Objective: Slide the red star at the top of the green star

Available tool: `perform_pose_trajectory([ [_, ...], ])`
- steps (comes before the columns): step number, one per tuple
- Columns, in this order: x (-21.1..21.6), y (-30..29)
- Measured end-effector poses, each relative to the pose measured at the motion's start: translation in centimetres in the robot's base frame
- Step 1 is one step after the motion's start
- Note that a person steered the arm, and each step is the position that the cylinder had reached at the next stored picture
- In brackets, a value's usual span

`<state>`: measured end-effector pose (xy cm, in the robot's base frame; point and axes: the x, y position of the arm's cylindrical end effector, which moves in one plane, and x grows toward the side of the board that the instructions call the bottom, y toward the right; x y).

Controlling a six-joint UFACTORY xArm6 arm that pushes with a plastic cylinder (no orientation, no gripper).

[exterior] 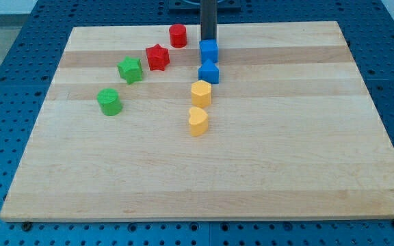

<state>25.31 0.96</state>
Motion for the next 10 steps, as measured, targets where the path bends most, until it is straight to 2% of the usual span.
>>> perform_pose_trajectory([
  [3, -0.3, 3.7],
  [4, 3.8, 7.2],
  [5, 4.7, 9.1],
  [10, 1.4, 9.6],
])
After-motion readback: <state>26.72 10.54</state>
